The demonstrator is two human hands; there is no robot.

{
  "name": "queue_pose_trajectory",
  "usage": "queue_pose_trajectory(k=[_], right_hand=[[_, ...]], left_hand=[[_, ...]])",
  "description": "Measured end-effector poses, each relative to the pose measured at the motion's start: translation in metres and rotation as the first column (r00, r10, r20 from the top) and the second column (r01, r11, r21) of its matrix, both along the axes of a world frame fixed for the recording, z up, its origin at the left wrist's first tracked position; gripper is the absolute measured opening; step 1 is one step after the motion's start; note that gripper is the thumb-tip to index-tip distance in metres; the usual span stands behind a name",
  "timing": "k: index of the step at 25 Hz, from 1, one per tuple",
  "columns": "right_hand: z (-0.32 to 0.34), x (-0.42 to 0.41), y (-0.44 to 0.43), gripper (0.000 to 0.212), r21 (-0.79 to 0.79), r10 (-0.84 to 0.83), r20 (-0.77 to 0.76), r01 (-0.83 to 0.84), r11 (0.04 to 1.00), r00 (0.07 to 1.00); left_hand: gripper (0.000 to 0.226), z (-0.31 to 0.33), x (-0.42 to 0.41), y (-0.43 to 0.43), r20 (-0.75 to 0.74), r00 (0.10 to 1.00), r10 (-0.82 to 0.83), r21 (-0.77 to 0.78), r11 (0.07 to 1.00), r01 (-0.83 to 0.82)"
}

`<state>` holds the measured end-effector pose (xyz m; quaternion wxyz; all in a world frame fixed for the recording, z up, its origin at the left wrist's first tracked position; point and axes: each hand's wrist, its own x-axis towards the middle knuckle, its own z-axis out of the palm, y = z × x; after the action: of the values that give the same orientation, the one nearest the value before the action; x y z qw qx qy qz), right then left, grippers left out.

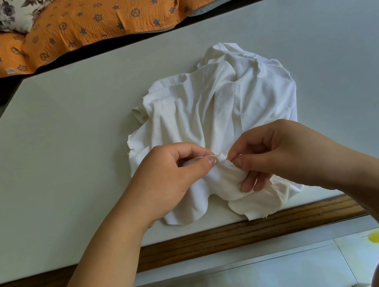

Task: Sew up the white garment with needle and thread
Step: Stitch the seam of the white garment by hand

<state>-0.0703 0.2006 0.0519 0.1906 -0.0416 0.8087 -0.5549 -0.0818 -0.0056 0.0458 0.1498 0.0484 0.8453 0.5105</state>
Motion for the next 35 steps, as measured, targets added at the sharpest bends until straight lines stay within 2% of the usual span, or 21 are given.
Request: queue_pose_trajectory(k=[5, 9, 13, 16, 18, 22, 27, 31, 33, 35], right_hand=[[0.0, 0.0, 0.0, 0.012, -0.046, 0.016, 0.015, -0.015, 0.999, 1.0], [-0.004, 0.0, -0.004, 0.01, -0.121, 0.017, 0.029, -0.014, 0.993, 0.999], [-0.006, 0.0, -0.005, 0.01, -0.125, -0.023, 0.036, 0.027, 0.992, 0.999], [-0.005, 0.001, -0.007, 0.008, -0.137, -0.047, 0.027, 0.05, 0.989, 0.999], [-0.005, 0.002, -0.01, 0.005, -0.165, -0.049, 0.03, 0.054, 0.985, 0.998], [-0.008, 0.005, -0.014, 0.012, -0.209, -0.06, 0.018, 0.062, 0.976, 0.998], [-0.009, 0.008, -0.018, 0.006, -0.111, -0.075, -0.065, 0.068, 0.991, 0.995], [-0.011, 0.002, -0.015, 0.012, -0.029, -0.203, -0.168, 0.201, 0.979, 0.965], [-0.007, -0.004, -0.007, 0.012, -0.133, -0.331, -0.13, 0.315, 0.94, 0.935], [-0.001, -0.011, 0.001, 0.012, -0.395, -0.403, 0.066, 0.394, 0.83, 0.913]], left_hand=[[0.007, -0.001, -0.002, -0.001, 0.034, 0.999, -0.006, 0.033, 0.999, 0.005], [0.011, -0.003, -0.003, 0.0, 0.105, 0.994, -0.019, 0.137, 0.991, 0.004], [0.023, -0.006, -0.004, -0.001, 0.154, 0.988, -0.005, 0.241, 0.97, -0.033], [0.023, -0.008, -0.004, 0.001, 0.179, 0.984, 0.019, 0.298, 0.952, -0.073], [0.025, -0.011, -0.003, 0.005, 0.204, 0.979, 0.02, 0.317, 0.945, -0.085], [0.023, -0.014, -0.003, 0.009, 0.249, 0.968, 0.024, 0.326, 0.939, -0.108], [0.009, -0.014, -0.001, 0.014, 0.231, 0.972, 0.053, 0.252, 0.961, -0.112], [0.014, -0.011, -0.001, 0.014, 0.237, 0.969, 0.066, 0.244, 0.962, -0.126], [0.008, -0.009, -0.002, 0.012, 0.248, 0.966, 0.072, 0.265, 0.954, -0.14], [0.003, -0.007, -0.001, 0.011, 0.265, 0.962, 0.072, 0.287, 0.946, -0.15]])
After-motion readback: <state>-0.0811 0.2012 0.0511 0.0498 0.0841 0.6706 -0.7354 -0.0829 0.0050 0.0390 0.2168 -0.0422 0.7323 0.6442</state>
